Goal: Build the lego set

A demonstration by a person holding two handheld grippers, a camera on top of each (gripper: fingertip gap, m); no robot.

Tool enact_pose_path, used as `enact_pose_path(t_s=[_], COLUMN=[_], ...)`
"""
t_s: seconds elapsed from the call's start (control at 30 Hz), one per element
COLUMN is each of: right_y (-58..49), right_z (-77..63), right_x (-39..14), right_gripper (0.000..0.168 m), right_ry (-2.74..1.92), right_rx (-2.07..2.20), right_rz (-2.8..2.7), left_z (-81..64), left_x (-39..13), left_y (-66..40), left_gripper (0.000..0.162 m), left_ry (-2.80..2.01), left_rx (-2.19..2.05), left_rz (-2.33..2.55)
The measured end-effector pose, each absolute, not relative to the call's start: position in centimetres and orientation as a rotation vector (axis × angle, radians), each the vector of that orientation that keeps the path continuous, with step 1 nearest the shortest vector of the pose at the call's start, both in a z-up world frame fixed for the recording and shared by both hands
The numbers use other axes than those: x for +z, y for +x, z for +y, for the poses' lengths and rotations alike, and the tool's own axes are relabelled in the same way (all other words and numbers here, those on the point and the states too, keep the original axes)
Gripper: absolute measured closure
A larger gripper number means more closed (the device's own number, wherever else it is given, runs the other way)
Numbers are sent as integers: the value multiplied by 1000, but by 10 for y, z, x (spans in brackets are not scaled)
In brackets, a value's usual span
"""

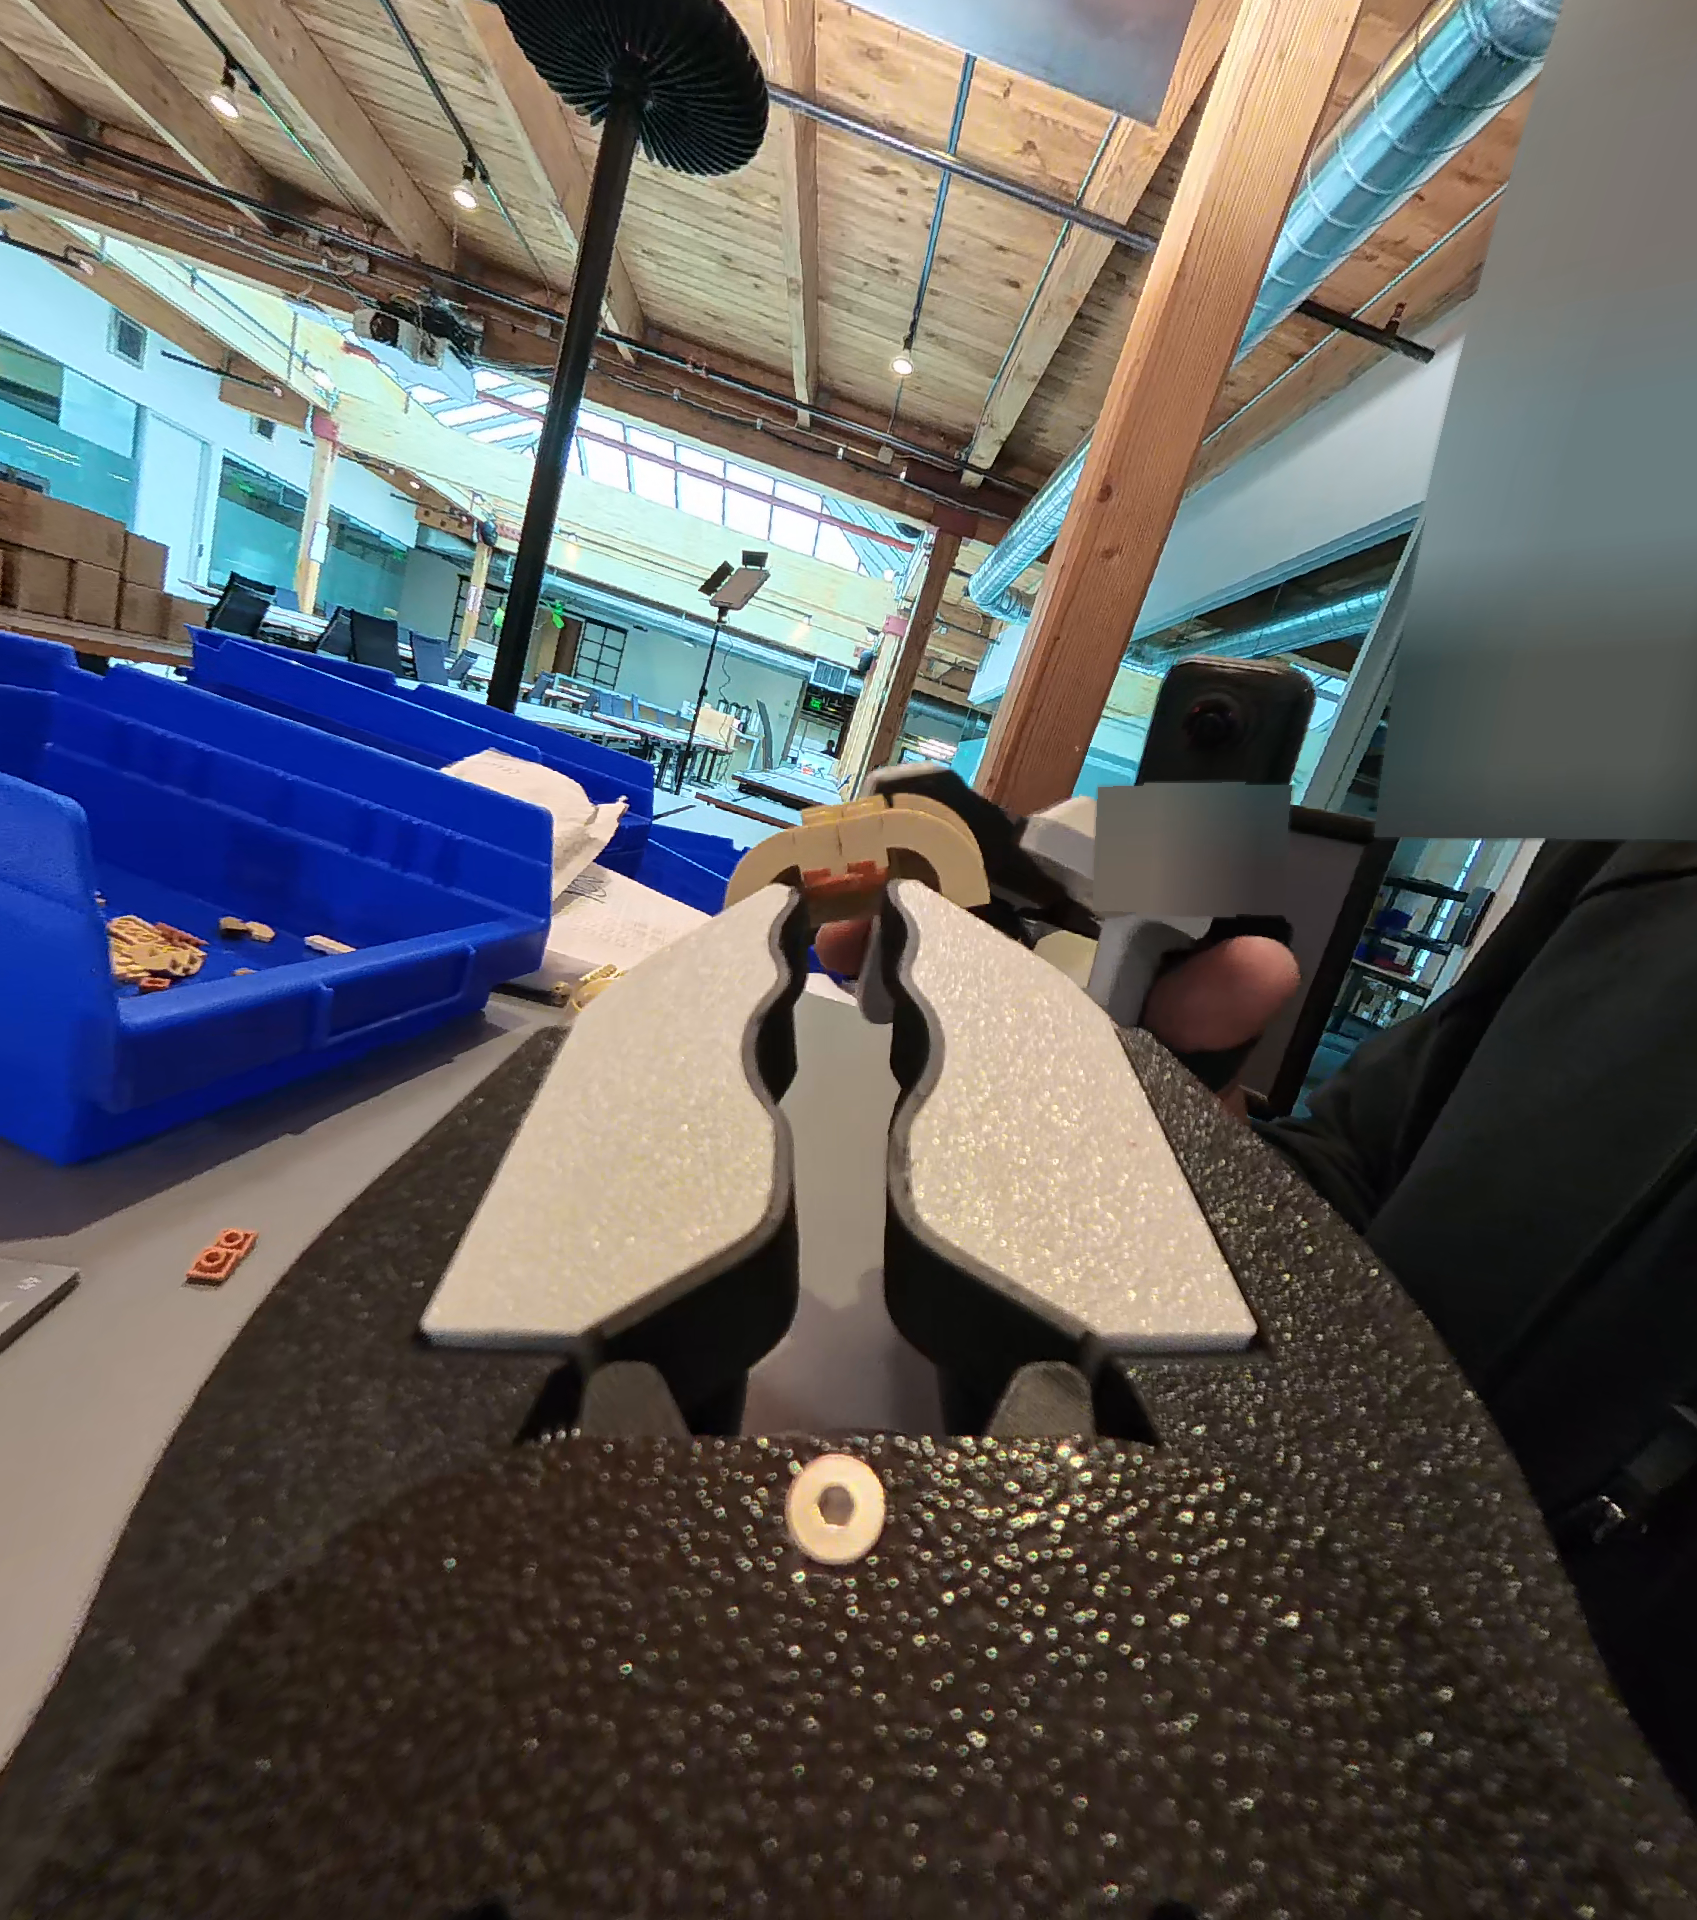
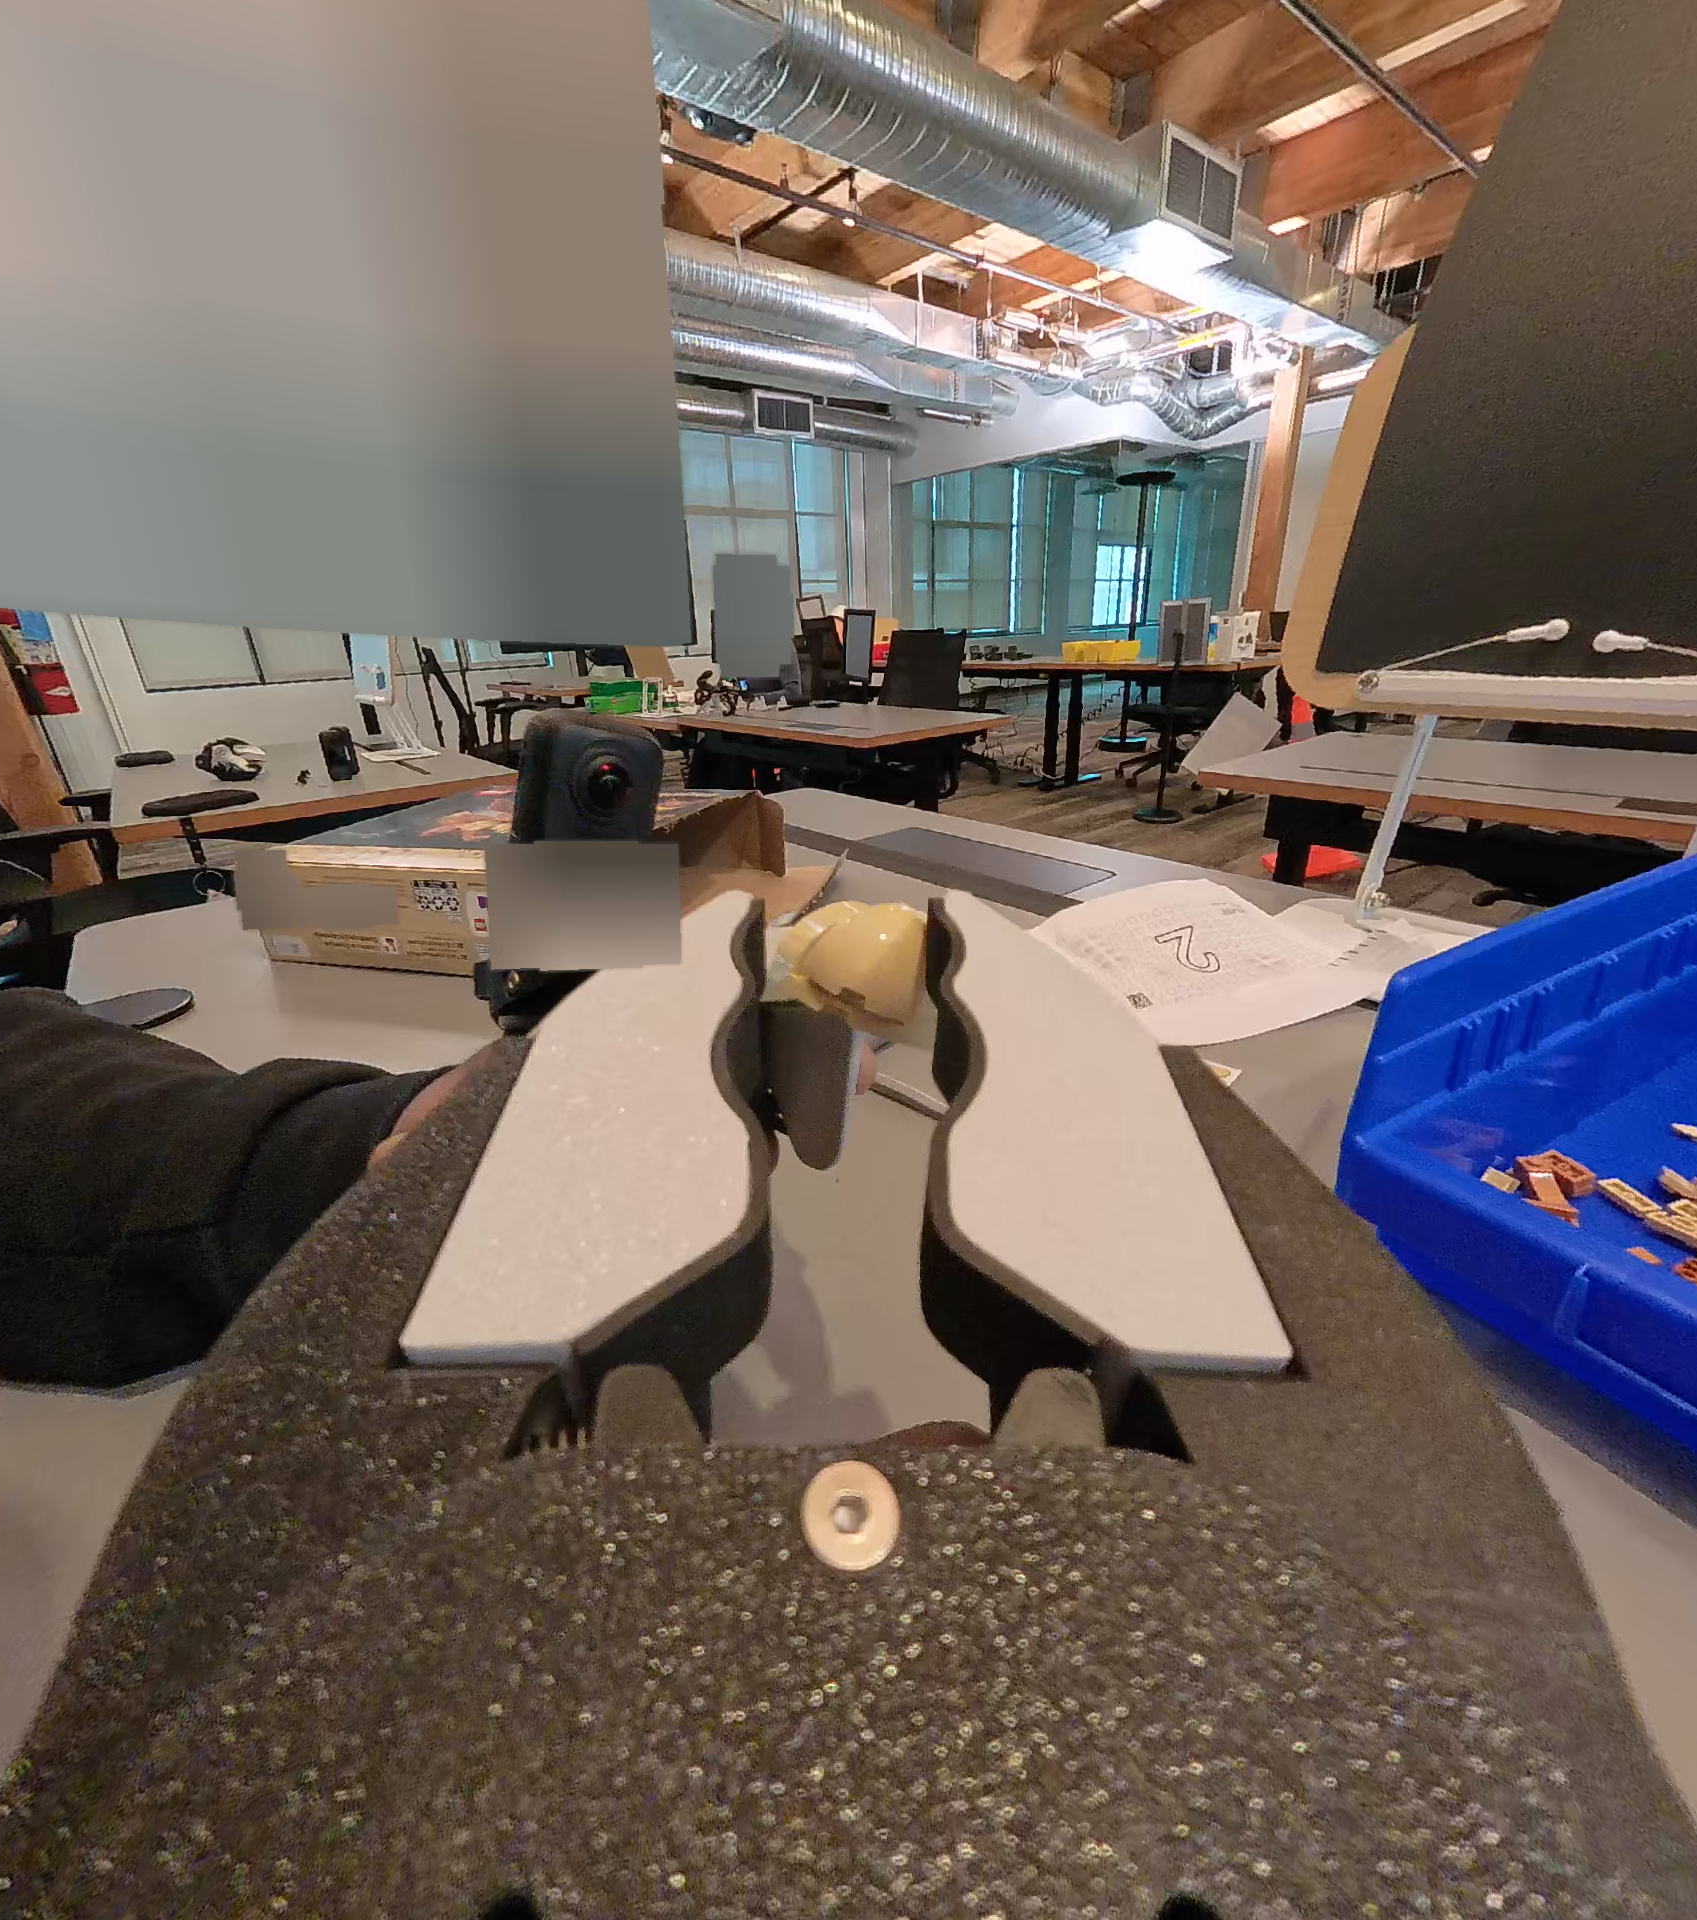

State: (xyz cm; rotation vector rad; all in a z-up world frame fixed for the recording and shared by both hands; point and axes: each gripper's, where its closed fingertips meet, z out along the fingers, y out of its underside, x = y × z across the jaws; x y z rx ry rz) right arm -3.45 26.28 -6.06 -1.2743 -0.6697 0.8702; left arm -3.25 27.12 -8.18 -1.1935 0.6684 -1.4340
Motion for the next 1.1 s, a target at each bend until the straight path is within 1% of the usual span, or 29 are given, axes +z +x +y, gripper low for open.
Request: enact_pose_path(t_s=[0.1,0.13,0.33,0.47,0.6,0.93,1.1], right_y=[-35,-34,-32,-6,20,41,32], right_z=[260,260,260,274,295,321,319], right_x=[-58,-58,-64,-89,-113,-106,-104], right_gripper=[137,137,137,138,140,143,143], right_ry=[-1256,-1251,-1265,-1376,-1518,-1510,-1519], right_rx=[864,859,817,703,741,807,852], right_rz=[-680,-679,-703,-648,-463,-144,-202], left_z=[271,270,272,283,295,284,267], left_x=[-81,-81,-83,-89,-93,-97,-103], left_y=[-32,-33,-32,-40,-55,-42,-29], left_gripper=[151,162,162,162,162,162,162], left_ry=[-1186,-1178,-1203,-1267,-1311,-1303,-1288], left_rx=[-1443,-1445,-1437,-1300,-1198,-1160,-1133], left_rz=[666,663,658,660,639,766,922])
